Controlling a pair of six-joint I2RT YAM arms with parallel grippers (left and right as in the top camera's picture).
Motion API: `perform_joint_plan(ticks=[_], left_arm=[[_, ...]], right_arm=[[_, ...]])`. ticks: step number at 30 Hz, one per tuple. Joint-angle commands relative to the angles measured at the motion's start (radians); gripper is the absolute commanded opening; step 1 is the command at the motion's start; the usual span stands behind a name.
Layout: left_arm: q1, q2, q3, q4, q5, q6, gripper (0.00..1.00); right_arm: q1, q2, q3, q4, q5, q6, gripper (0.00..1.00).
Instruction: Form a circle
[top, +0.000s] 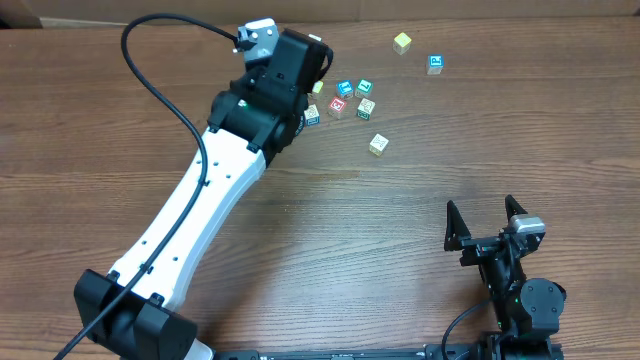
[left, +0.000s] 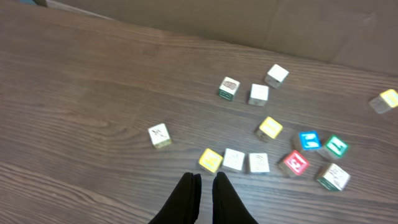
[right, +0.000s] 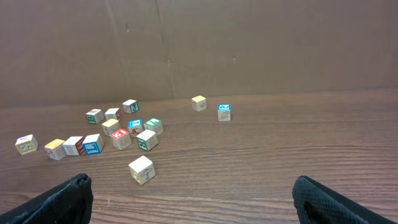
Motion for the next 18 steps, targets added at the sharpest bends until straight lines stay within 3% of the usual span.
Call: perform_joint_plan(ticks=[1, 10, 18], left_arm=[[0.039, 0.024, 0.026, 0.01, 0.045, 0.08, 0.08], [0.093, 0.033, 0.026, -0.003, 0.259, 0.148, 0.05], [0.093, 0.034, 0.026, -0.002, 0.402, 0.25, 0.13]], right_arm=[[0.005, 0.002, -0.01, 0.002, -0.002, 0.006, 1.0], [0.005, 0.002, -0.01, 0.002, -0.002, 0.006, 1.0], [0.005, 0.002, -0.01, 0.003, -0.002, 0.006, 1.0]])
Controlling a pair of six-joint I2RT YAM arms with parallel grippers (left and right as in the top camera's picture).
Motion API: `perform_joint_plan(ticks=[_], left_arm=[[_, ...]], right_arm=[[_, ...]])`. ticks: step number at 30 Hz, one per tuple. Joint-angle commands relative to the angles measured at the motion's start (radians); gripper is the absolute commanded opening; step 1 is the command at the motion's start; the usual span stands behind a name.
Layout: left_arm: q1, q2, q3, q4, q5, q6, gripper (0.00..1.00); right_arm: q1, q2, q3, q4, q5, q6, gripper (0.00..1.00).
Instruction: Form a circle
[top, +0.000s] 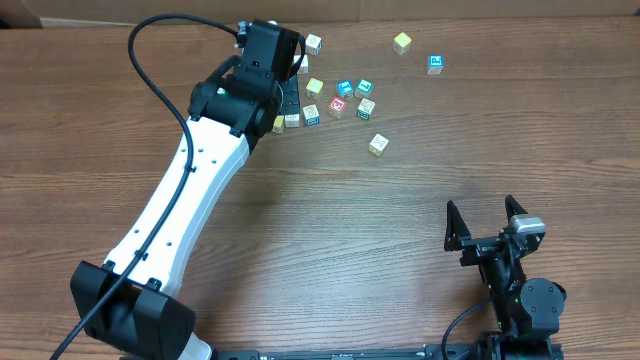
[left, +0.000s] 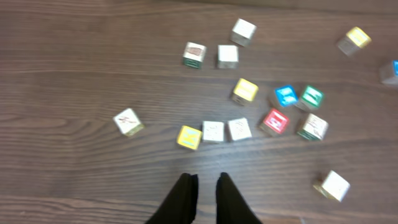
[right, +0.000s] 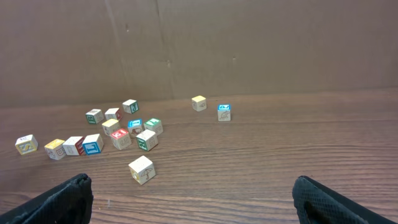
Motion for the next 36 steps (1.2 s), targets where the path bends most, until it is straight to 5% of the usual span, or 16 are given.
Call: perform_joint_plan(ticks=[1, 3, 6, 12, 25, 36], left_arm=[[0.001, 0.01, 0.026, -0.002, 0.093, 0.06, 0.14], [0.001, 0.01, 0.026, 0.0, 0.104, 0.058, 0.21], [0.001, 0.017, 0.026, 0.014, 0.097, 0.058, 0.45], [0.0, 0.103, 0.026, 0.04, 0.095, 0.057, 0.61], [0.04, 0.315, 0.026, 0.125, 0.063, 0.059, 0.36], [0.08, 0.409, 0.026, 0.125, 0.054, 0.081, 0.36]], right_arm=[[0.005, 0.002, -0.01, 0.003, -0.002, 0.006, 1.0], [0.005, 0.002, -0.01, 0.003, -0.002, 0.006, 1.0], [0.005, 0.002, -0.01, 0.003, -0.002, 0.006, 1.0], [0.005, 0.002, -0.01, 0.003, -0.002, 0.006, 1.0], [0.005, 0.002, -0.01, 0.003, -0.002, 0.006, 1.0], [0.005, 0.002, -0.01, 0.003, -0.002, 0.006, 1.0]])
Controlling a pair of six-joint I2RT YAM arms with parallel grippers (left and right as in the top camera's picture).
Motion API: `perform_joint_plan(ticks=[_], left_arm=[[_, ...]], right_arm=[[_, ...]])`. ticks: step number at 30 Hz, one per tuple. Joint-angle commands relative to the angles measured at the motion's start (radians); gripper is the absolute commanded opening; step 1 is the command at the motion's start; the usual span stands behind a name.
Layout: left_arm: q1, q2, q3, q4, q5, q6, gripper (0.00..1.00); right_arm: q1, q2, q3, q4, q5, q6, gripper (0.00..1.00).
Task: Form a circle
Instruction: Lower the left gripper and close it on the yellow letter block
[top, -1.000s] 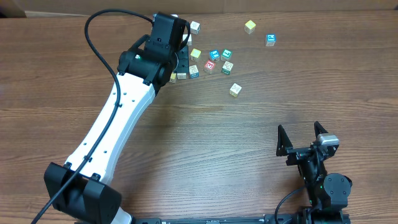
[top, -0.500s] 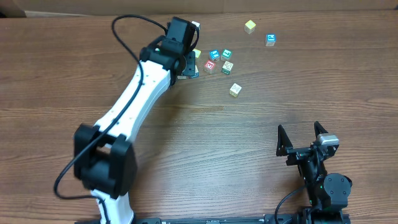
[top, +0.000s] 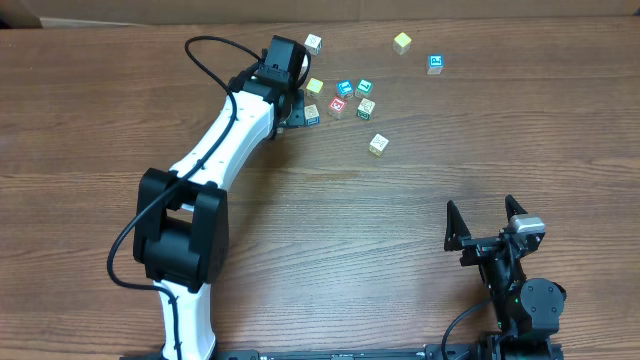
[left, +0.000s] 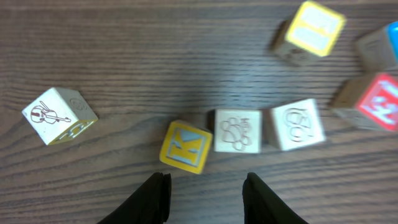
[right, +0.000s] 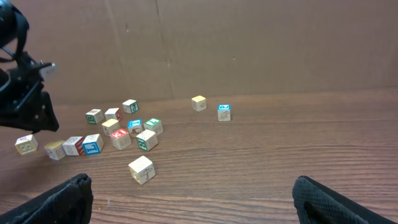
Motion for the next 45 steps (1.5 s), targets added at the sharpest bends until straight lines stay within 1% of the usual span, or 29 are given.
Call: perform_joint_plan(ticks=[1, 7, 9, 16, 20, 28, 38, 45], left_arm=[[0.021, 0.044, 0.021, 0.005, -0.027, 0.027, 0.36], [0.047, 0.071, 0.021, 0.01, -0.034, 0.027, 0.38], [0.053, 0.075, 0.021, 0.016, -0.029, 0.028, 0.41], [0.056, 0.078, 0.021, 0.04, 0.084, 0.195, 0.49], [0.056, 0.078, 0.021, 0.037, 0.079, 0.21, 0.51], [0.06, 0.079, 0.015, 0.043, 0.075, 0.21, 0.52], [0.06, 0.079, -0.053, 0.116, 0.075, 0.229, 0.51], [0.06, 0.079, -0.059, 0.105, 0.068, 0.229, 0.5]], right_arm=[[0.005, 0.002, -0.01, 0.002, -0.002, 0.006, 1.0], [0.005, 0.002, -0.01, 0.002, -0.002, 0.006, 1.0], [0.005, 0.002, -0.01, 0.002, -0.002, 0.006, 1.0], [0.005, 0.002, -0.01, 0.002, -0.002, 0.006, 1.0], [0.005, 0.002, -0.01, 0.002, -0.002, 0.006, 1.0], [0.005, 0.002, -0.01, 0.002, -0.002, 0.006, 1.0], [0.005, 0.002, -0.01, 0.002, -0.002, 0.006, 1.0], [0.005, 0.002, -0.01, 0.002, -0.002, 0.006, 1.0]])
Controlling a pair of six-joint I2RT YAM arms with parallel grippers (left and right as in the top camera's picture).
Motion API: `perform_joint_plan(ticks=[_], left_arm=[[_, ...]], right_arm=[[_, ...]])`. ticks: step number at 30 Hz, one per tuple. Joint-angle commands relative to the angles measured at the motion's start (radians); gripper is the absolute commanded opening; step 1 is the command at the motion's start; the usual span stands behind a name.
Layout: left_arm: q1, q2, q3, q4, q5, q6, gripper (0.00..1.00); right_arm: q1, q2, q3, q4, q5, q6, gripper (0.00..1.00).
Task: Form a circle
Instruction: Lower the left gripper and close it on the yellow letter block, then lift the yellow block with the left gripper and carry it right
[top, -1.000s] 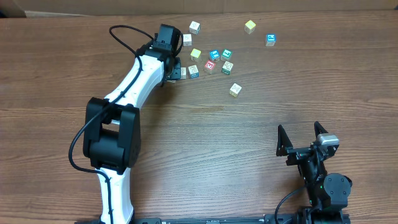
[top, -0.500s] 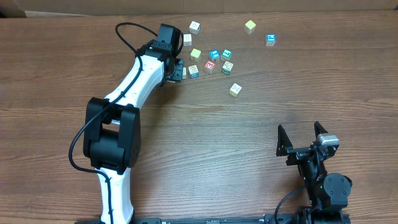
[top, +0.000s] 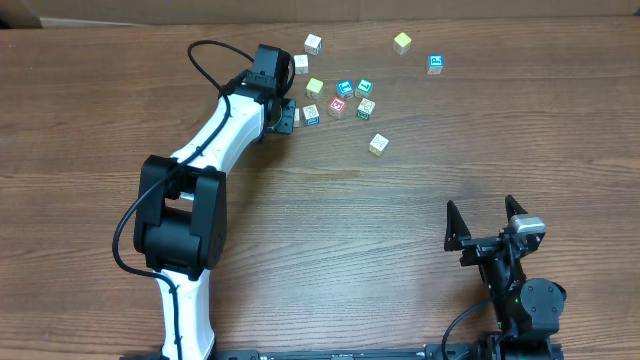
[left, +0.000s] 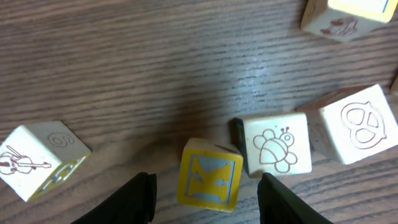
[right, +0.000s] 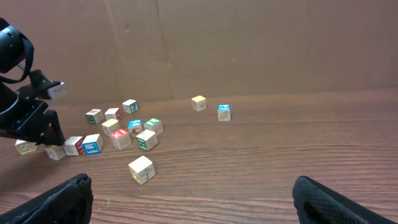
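Small wooden picture blocks lie scattered at the far side of the table (top: 420, 220). My left gripper (left: 208, 194) is open and low over them, its fingers (left: 140, 198) standing either side of a yellow block (left: 210, 174) with a blue letter. Touching that block's right side is a bee block (left: 277, 152), then a pretzel block (left: 357, 124). A violin block (left: 37, 158) lies apart to the left. In the overhead view the left gripper (top: 278, 112) is at the cluster's left end. My right gripper (top: 487, 225) rests open near the front edge, holding nothing.
More blocks lie to the right of the cluster: a red one (top: 337, 104), a blue one (top: 435, 64), a yellow one (top: 401, 42) and a lone umbrella block (right: 141, 169). A cardboard wall (right: 249, 43) stands behind the table. The left arm (top: 215, 140) stretches diagonally across the left half.
My left gripper has come lower and closer. The yellow letter block, then just ahead of the fingertips, now sits between the open fingers. The right arm has not moved.
My left gripper was shut and high above the block cluster, then still shut over the row of blocks. Later it was open and low with the yellow block just ahead. Now it straddles that block. The blocks and right arm have stayed put.
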Motion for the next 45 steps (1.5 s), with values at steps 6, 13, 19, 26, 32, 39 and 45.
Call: perform_joint_plan(ticks=[6, 13, 19, 26, 32, 39, 45], left_arm=[[0.005, 0.023, -0.008, 0.007, 0.006, 0.019, 0.49], [0.006, 0.023, -0.065, 0.077, -0.017, 0.019, 0.47], [0.006, 0.024, -0.065, 0.088, -0.026, 0.019, 0.45], [0.006, 0.024, -0.065, 0.092, -0.021, 0.019, 0.39], [0.006, 0.023, -0.065, 0.092, -0.018, 0.019, 0.34], [0.005, 0.024, -0.065, 0.092, -0.018, 0.019, 0.36], [0.005, 0.023, -0.065, 0.107, -0.018, 0.019, 0.42]], right_arm=[[0.005, 0.002, -0.01, 0.002, -0.002, 0.006, 1.0], [0.005, 0.002, -0.01, 0.002, -0.002, 0.006, 1.0], [0.005, 0.002, -0.01, 0.003, -0.002, 0.006, 1.0], [0.005, 0.002, -0.01, 0.003, -0.002, 0.006, 1.0], [0.005, 0.002, -0.01, 0.003, -0.002, 0.006, 1.0], [0.005, 0.002, -0.01, 0.002, -0.002, 0.006, 1.0], [0.005, 0.002, -0.01, 0.002, -0.002, 0.006, 1.0]])
